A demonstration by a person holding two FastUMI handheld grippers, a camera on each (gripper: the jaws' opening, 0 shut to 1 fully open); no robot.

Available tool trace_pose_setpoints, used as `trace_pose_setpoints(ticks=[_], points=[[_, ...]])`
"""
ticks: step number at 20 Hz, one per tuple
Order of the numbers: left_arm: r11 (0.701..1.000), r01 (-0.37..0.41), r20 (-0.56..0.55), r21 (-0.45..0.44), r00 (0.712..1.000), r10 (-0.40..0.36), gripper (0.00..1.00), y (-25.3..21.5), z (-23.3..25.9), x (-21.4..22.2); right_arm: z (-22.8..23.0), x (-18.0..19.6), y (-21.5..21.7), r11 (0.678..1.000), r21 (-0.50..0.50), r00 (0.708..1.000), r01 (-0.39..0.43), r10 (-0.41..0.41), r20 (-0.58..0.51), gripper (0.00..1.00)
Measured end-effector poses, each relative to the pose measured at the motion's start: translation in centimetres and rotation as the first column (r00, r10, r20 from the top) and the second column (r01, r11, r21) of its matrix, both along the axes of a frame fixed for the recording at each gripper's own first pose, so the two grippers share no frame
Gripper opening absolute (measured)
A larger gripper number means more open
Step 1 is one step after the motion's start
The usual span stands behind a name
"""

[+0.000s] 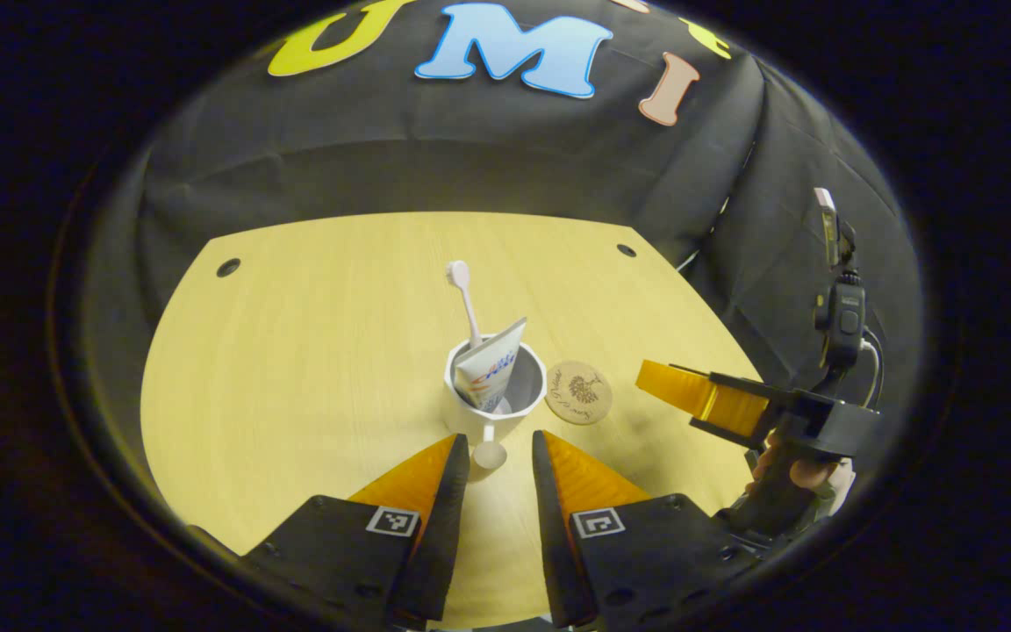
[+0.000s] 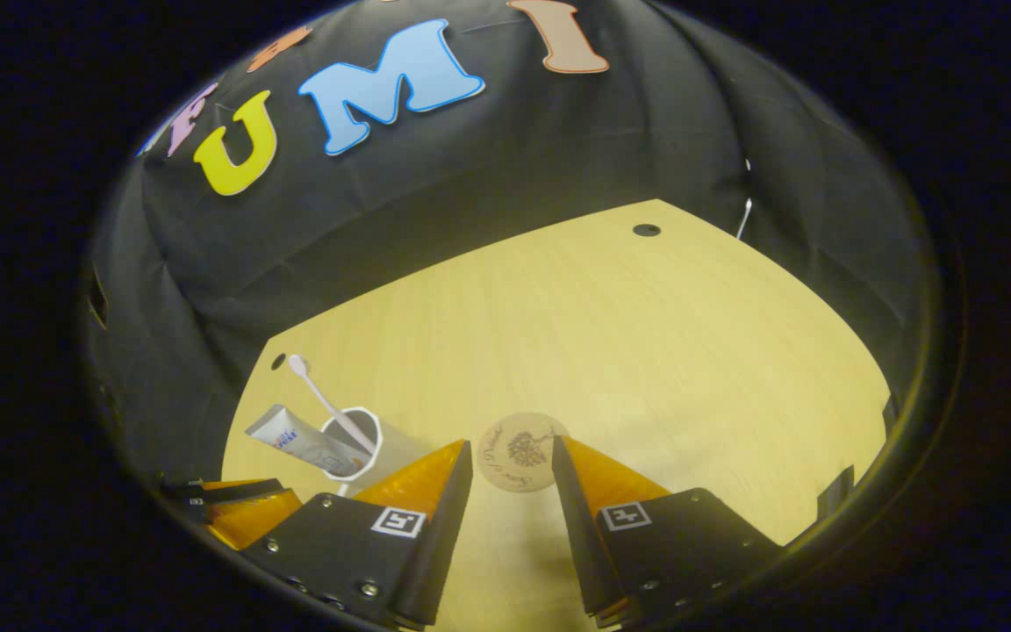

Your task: Put the toothbrush and toothpaste on the desktop into the cup, then pick up the cup and place it on the coaster on the desktop.

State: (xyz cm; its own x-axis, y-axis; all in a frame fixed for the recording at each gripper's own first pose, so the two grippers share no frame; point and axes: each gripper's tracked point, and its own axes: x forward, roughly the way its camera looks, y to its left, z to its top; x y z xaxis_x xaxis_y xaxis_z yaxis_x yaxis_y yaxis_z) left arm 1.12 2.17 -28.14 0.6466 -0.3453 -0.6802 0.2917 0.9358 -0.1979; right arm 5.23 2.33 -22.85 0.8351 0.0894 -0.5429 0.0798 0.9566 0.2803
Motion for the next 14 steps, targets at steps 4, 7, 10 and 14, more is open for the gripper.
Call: trace_pose_setpoints(ticks=[4, 7, 10, 14], points=[[0.998, 0.053, -0.059, 0.044, 0.997, -0.05, 0.41, -0.5, -1.1, 0.7, -1.0, -1.4, -2.9, 0.998, 0.021, 0.998, 0.055, -0.055, -0.029, 0.58], [0.99, 0.095, -0.055, 0.108, 0.994, -0.09, 0.41, -1.1, -1.0, 1.8, -1.9, -1.9, -4.3, 0.995, 0.04, 0.994, 0.093, -0.091, -0.053, 0.58], [0.986, 0.106, -0.059, 0.126, 0.993, -0.099, 0.41, -1.5, -0.9, 1.9, -2.3, -2.1, -5.6, 0.991, 0.049, 0.991, 0.123, -0.12, -0.065, 0.58], [0.987, 0.097, -0.088, 0.126, 0.992, -0.086, 0.45, -1.3, -0.9, 1.3, -2.4, -1.4, -6.4, 0.986, 0.073, 0.987, 0.147, -0.141, -0.077, 0.58]])
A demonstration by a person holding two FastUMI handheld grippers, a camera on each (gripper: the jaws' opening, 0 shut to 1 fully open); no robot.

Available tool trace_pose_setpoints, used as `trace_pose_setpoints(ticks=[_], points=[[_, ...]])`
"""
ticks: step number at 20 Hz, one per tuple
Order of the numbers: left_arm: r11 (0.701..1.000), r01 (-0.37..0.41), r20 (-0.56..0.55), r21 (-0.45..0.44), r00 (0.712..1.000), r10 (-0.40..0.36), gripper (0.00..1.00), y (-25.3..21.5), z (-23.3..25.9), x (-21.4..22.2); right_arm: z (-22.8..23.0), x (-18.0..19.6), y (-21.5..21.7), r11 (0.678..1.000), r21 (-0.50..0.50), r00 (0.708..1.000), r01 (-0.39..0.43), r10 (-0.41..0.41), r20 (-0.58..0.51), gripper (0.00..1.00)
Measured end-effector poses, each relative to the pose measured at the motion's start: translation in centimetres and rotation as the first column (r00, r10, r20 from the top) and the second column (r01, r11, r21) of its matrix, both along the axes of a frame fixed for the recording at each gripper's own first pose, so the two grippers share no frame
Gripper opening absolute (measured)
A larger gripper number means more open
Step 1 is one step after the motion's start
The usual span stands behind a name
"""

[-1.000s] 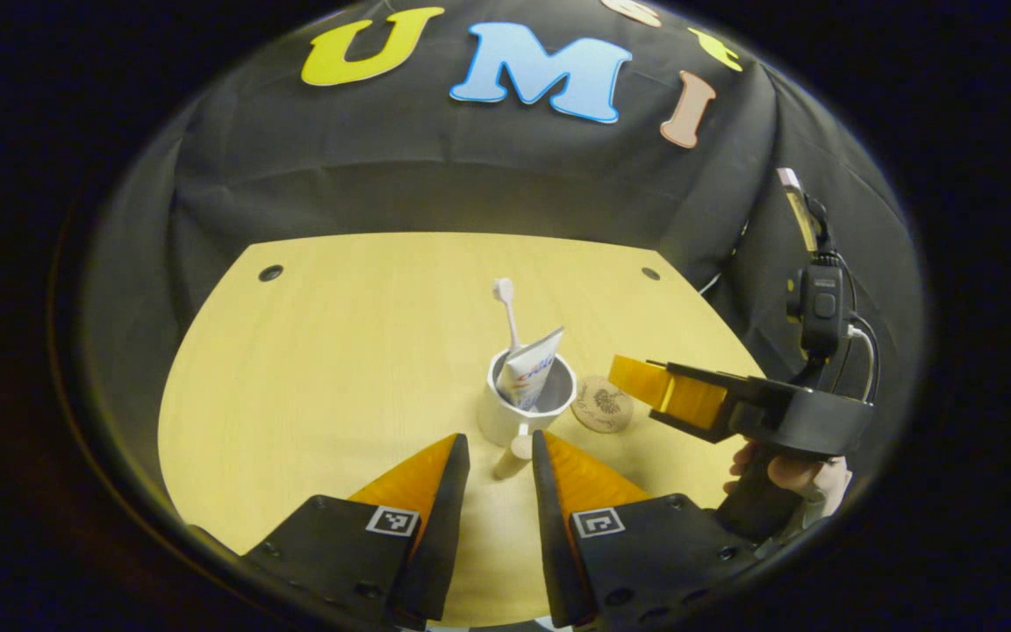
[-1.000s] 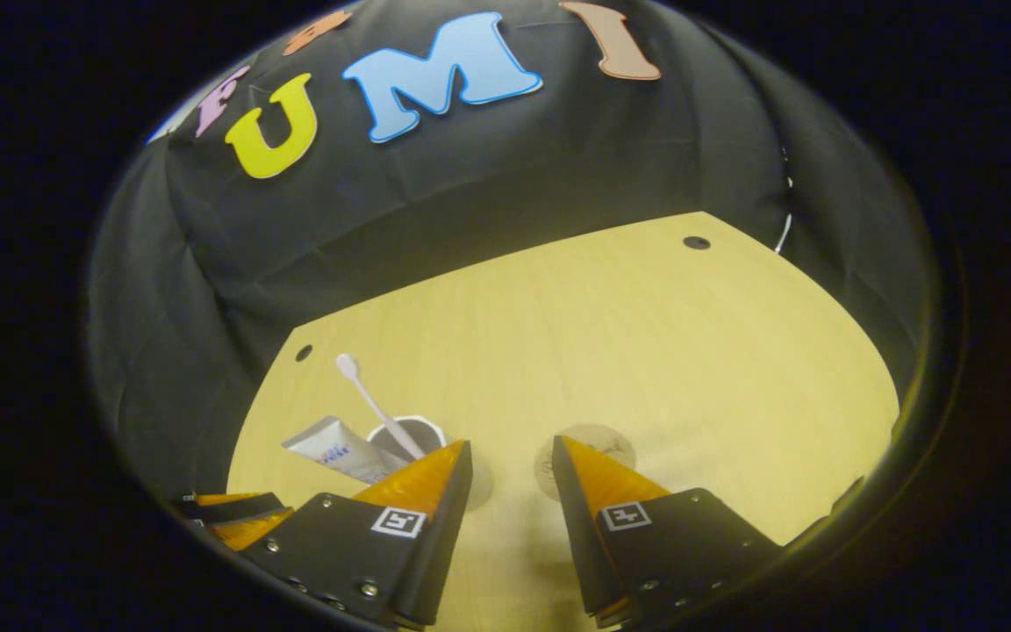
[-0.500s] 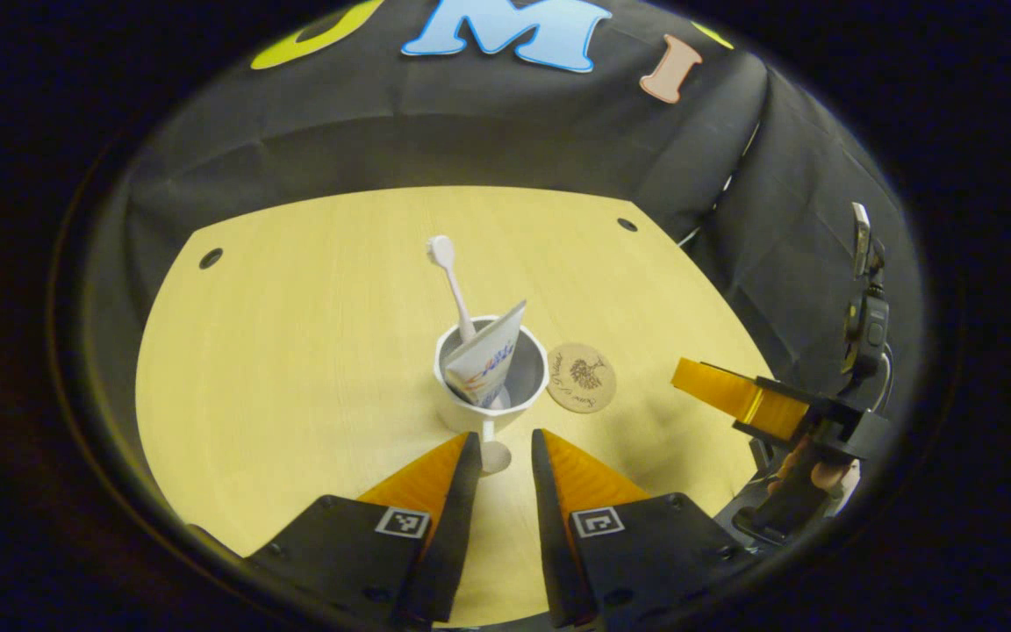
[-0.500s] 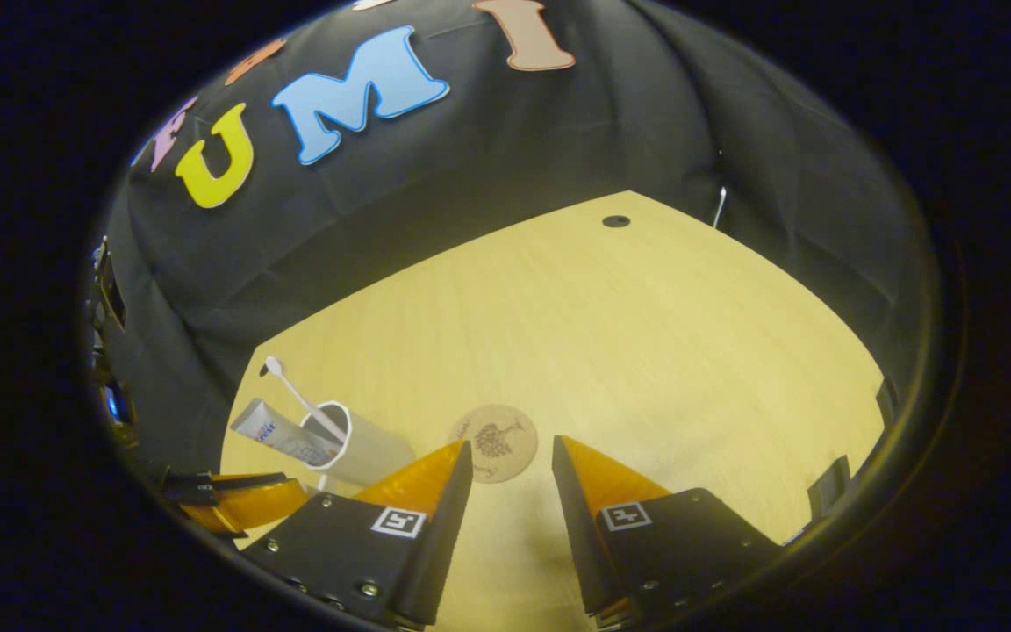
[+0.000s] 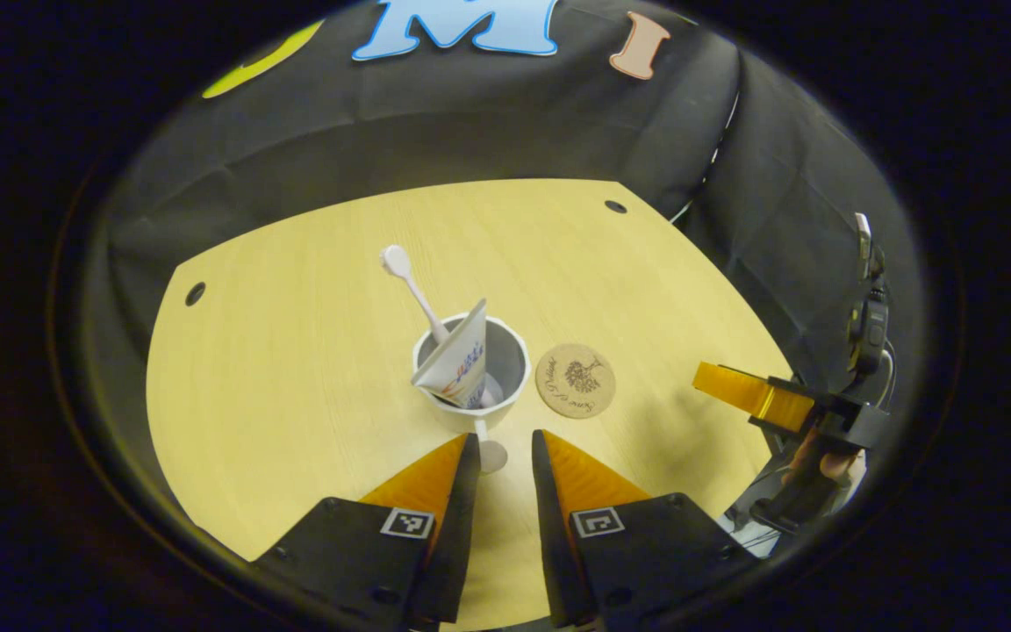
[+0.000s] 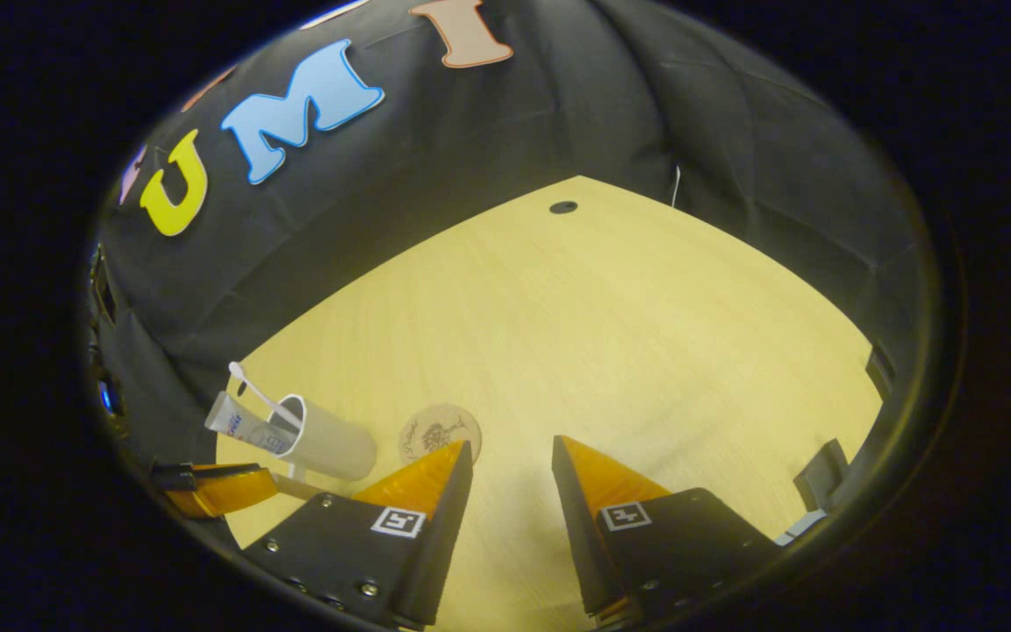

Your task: Put the toothbrush and toothpaste on the desktop into the cup, then pick up the cup and place it on the coaster on the desktop.

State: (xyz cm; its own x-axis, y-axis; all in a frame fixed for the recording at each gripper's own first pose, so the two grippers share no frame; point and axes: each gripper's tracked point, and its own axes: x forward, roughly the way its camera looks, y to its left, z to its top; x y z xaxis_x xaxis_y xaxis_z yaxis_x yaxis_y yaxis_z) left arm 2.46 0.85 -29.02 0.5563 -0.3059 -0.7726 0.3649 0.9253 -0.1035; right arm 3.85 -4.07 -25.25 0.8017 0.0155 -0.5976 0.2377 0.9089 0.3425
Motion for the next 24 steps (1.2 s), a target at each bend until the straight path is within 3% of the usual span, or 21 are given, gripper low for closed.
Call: trace_pose_setpoints(ticks=[8, 9, 10, 24], points=[[0.994, 0.026, -0.097, 0.108, 0.995, -0.015, 0.41, 1.5, 0.1, -1.3, -0.1, 2.1, -0.1, 0.999, 0.045, 1.0, 0.006, -0.006, -0.006, 0.58], [0.994, 0.027, -0.115, 0.11, 0.993, -0.014, 0.46, 1.6, 0.0, -1.3, -0.1, 2.2, -0.3, 0.999, 0.051, 1.0, 0.01, -0.009, -0.007, 0.58], [0.993, 0.027, -0.129, 0.116, 0.992, -0.012, 0.41, 1.8, -0.2, -1.5, -0.2, 2.4, -0.5, 0.998, 0.058, 1.0, 0.016, -0.016, -0.009, 0.58], [0.986, 0.016, -0.298, 0.166, 0.954, 0.035, 0.45, 5.0, -3.6, -1.6, -2.1, 3.7, -4.2, 0.991, 0.095, 0.994, 0.091, -0.085, -0.071, 0.58]])
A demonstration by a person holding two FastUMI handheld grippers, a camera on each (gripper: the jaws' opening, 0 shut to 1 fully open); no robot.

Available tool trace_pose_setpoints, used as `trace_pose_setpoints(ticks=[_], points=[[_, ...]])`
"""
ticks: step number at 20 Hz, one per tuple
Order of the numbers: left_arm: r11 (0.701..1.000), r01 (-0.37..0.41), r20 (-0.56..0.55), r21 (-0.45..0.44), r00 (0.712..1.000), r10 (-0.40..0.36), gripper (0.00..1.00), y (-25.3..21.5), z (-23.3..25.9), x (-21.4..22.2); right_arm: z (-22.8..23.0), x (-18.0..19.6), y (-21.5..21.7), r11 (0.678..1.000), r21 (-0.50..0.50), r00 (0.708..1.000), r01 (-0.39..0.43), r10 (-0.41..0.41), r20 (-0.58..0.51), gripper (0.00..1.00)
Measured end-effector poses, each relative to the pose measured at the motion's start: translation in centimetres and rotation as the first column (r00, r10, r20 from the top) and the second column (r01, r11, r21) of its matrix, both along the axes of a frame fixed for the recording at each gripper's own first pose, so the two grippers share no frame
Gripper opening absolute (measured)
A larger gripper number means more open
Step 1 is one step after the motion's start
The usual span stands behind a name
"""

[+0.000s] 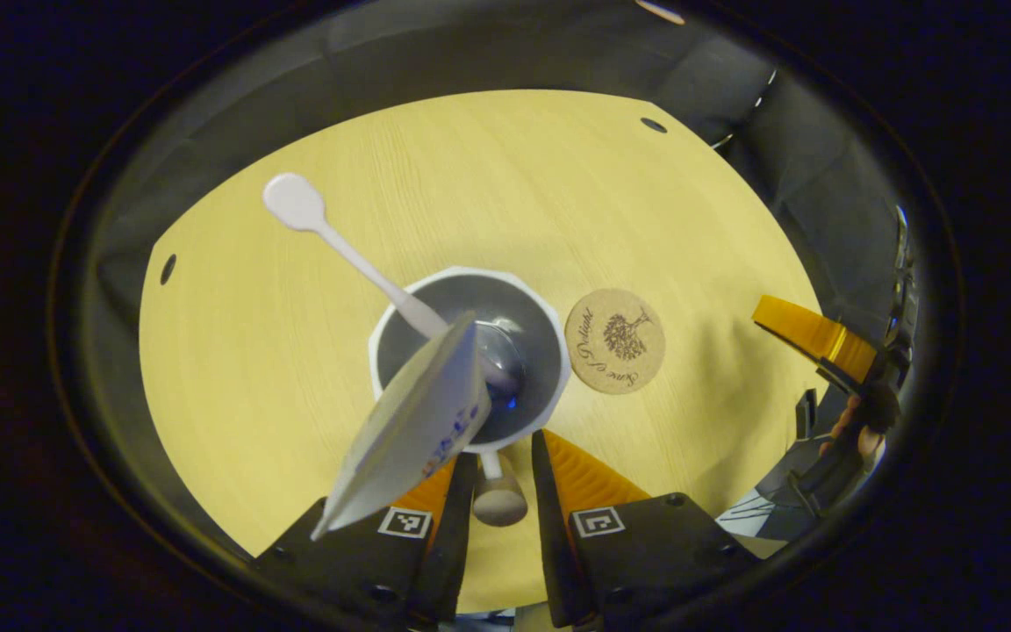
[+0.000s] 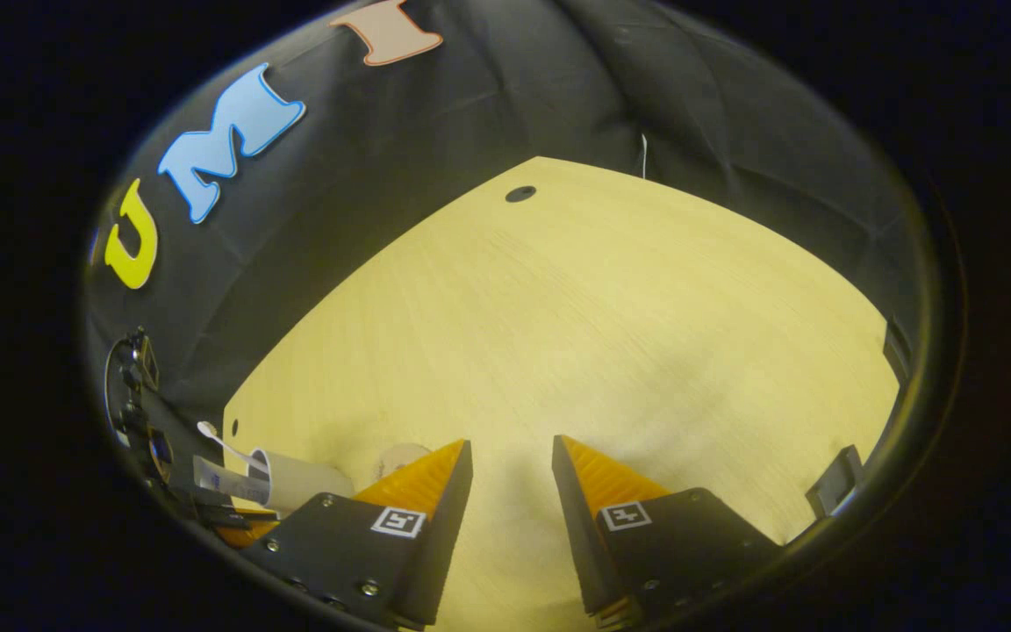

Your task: Put the toothbrush and toothpaste on the desktop into the cup, then pick up the cup and place it on the coaster on the desktop.

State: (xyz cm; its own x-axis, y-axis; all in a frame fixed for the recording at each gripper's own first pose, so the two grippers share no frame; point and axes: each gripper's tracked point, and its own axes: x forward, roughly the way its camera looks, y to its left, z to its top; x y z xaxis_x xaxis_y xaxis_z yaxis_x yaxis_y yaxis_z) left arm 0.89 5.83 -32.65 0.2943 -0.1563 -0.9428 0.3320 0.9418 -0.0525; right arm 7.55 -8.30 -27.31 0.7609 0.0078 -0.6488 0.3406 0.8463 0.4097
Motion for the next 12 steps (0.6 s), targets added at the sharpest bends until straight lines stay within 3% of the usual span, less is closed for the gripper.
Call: trace_pose_setpoints(ticks=[5, 9, 12], points=[[1.0, -0.008, -0.033, 0.011, 0.999, 0.009, 0.4, 1.0, -0.9, -0.2, -0.6, 0.2, -0.9, 1.0, 0.007, 1.0, 0.017, -0.017, -0.017, 0.58], [1.0, -0.002, -0.006, 0.013, 1.0, 0.002, 0.31, 1.2, -0.6, -0.3, -1.0, 0.3, -1.2, 1.0, 0.013, 0.999, 0.021, -0.02, -0.025, 0.58], [1.0, -0.007, 0.018, 0.017, 1.0, 0.006, 0.31, 0.9, -0.6, -0.1, -1.1, 0.2, -1.4, 1.0, 0.014, 0.999, 0.019, -0.019, -0.026, 0.58]])
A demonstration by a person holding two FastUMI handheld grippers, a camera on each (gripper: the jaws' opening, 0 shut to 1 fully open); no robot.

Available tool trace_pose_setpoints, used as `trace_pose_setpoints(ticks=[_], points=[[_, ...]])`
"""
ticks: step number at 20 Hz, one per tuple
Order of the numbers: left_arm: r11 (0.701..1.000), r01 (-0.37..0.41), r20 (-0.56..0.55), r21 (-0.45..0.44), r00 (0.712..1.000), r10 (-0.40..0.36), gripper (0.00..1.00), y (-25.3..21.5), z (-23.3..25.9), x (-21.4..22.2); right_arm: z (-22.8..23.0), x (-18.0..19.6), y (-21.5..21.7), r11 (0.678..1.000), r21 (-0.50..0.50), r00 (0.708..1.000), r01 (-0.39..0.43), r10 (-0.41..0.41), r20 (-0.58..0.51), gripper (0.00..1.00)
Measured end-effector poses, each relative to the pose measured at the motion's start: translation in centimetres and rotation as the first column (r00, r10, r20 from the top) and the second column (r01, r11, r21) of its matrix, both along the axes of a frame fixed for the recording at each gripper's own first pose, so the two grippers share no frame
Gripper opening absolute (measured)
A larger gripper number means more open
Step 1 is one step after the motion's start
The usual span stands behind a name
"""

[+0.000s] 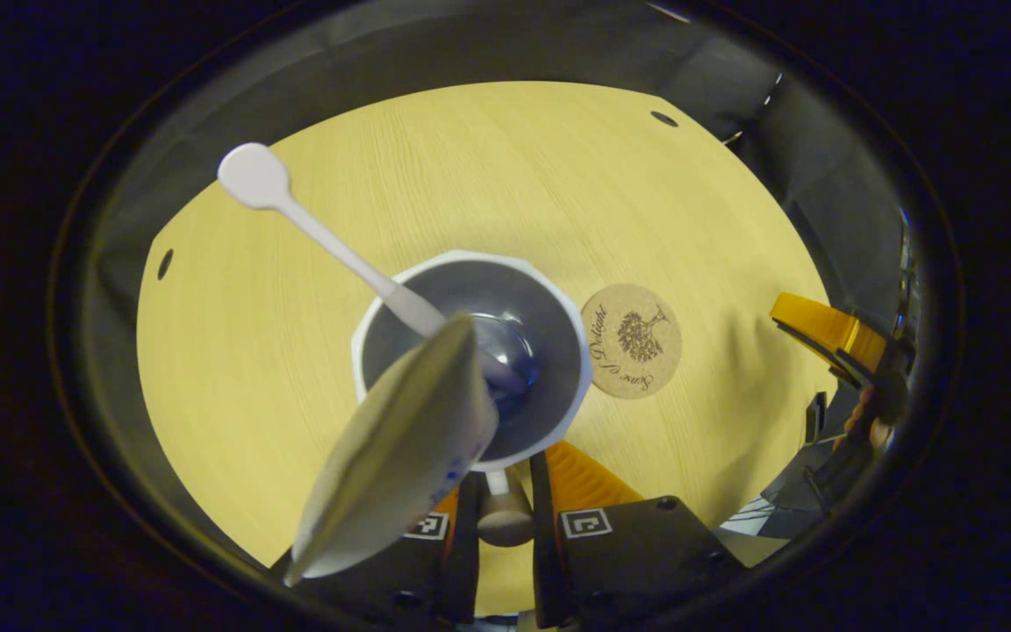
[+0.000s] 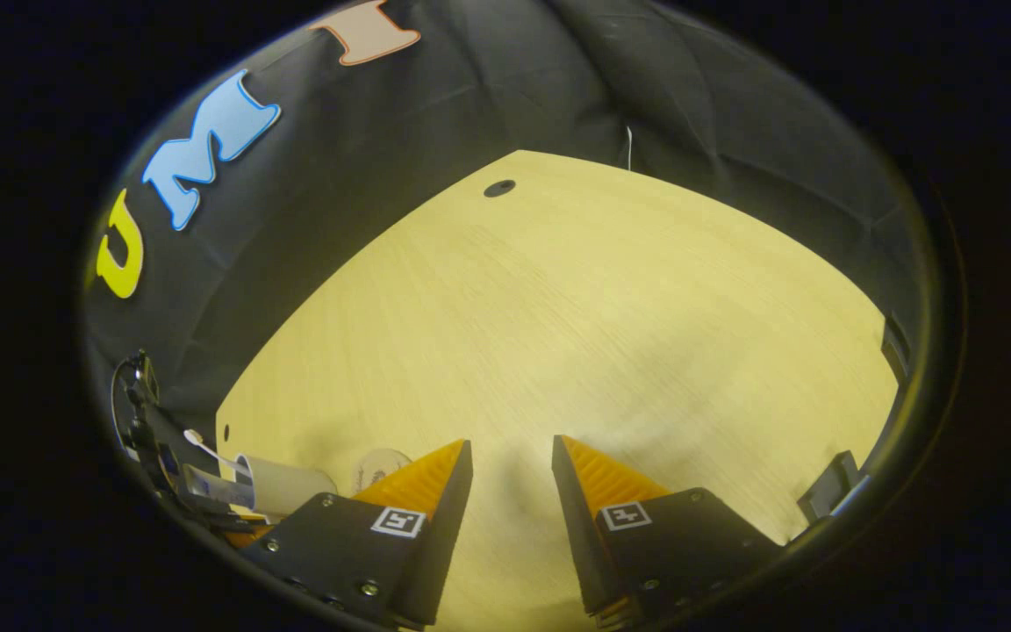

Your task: Put the toothbrush and toothpaste on the desktop into the cup, then pick up the cup and place it on the coaster on the desktop.

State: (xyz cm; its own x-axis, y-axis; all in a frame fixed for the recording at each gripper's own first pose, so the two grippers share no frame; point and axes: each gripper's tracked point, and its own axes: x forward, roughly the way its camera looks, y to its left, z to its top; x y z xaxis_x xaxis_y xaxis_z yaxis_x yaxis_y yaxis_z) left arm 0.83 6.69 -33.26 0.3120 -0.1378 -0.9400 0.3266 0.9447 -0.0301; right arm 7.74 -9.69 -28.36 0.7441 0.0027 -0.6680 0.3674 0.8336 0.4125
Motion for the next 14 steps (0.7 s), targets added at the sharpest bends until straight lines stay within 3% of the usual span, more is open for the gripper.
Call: trace_pose_setpoints(ticks=[10, 14], points=[[0.997, 0.075, 0.074, -0.01, 0.995, -0.074, 0.32, -2.4, 3.8, 1.2, -0.2, -1.1, -0.9, 1.0, 0.008, 1.0, 0.009, -0.009, 0.012, 0.58], [0.995, 0.1, 0.071, -0.021, 0.993, -0.099, 0.31, -5.3, 3.0, 0.8, -0.1, -1.7, -2.0, 1.0, 0.015, 1.0, 0.024, -0.024, 0.015, 0.58]])
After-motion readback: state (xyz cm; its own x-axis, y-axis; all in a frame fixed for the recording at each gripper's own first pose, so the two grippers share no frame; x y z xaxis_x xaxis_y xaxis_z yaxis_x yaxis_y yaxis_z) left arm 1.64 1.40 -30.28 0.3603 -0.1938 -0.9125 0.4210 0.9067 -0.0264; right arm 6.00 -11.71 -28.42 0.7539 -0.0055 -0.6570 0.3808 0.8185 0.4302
